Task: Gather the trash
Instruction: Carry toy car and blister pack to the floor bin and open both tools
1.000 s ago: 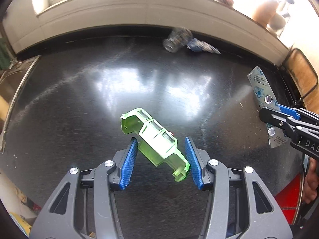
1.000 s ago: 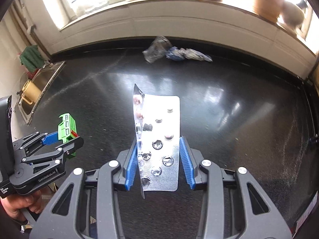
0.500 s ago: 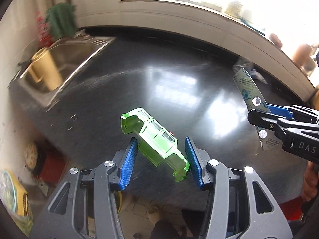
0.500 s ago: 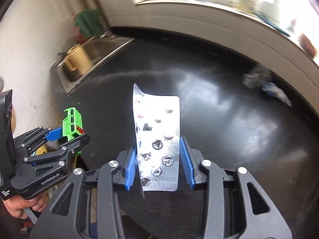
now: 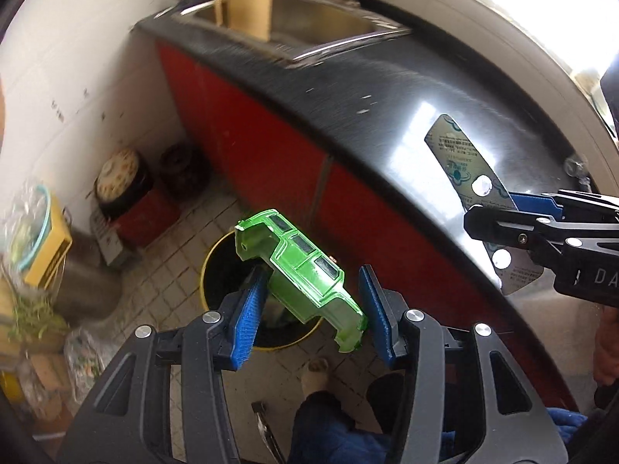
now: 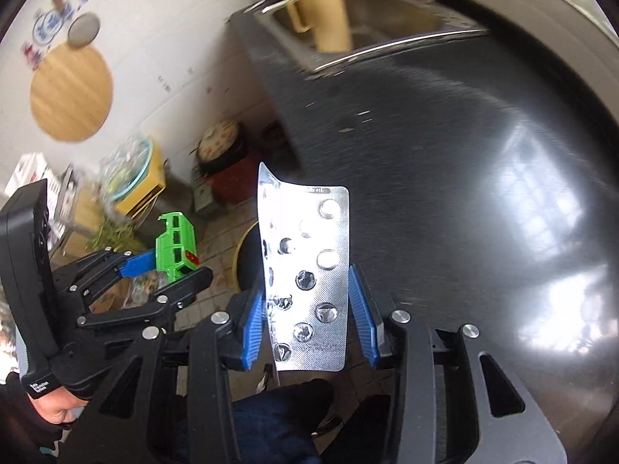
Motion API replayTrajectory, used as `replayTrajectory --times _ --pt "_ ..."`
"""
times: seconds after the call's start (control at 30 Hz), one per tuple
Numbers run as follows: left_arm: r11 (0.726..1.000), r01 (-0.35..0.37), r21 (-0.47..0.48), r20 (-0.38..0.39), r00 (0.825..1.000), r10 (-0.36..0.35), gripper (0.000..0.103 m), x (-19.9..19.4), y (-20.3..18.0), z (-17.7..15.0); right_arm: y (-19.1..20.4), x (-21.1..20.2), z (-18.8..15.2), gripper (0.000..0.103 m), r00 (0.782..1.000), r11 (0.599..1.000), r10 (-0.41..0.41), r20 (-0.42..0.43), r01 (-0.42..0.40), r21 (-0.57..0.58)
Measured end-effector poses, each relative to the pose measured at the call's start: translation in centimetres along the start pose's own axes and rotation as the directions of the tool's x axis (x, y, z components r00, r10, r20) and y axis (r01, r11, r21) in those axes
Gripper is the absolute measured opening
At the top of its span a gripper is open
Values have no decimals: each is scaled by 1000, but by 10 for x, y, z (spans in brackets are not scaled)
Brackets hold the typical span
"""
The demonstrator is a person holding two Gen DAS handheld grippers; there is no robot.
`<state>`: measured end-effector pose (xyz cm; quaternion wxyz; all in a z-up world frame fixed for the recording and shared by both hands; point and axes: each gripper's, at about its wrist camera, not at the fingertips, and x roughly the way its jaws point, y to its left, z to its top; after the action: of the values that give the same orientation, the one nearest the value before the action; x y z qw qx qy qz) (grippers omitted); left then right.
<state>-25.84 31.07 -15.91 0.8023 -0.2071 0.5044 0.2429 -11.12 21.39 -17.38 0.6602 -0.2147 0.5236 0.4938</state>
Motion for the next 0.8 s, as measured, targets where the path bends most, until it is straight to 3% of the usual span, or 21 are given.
replayTrajectory --times 0.3,0.8 --pt "996 21 -92 -17 1000 -23 48 30 62 -19 51 67 21 41 993 997 50 -104 -56 -60" --pt "993 33 -115 -34 999 -37 49 58 72 -23 68 99 39 42 989 995 29 -143 -42 -92"
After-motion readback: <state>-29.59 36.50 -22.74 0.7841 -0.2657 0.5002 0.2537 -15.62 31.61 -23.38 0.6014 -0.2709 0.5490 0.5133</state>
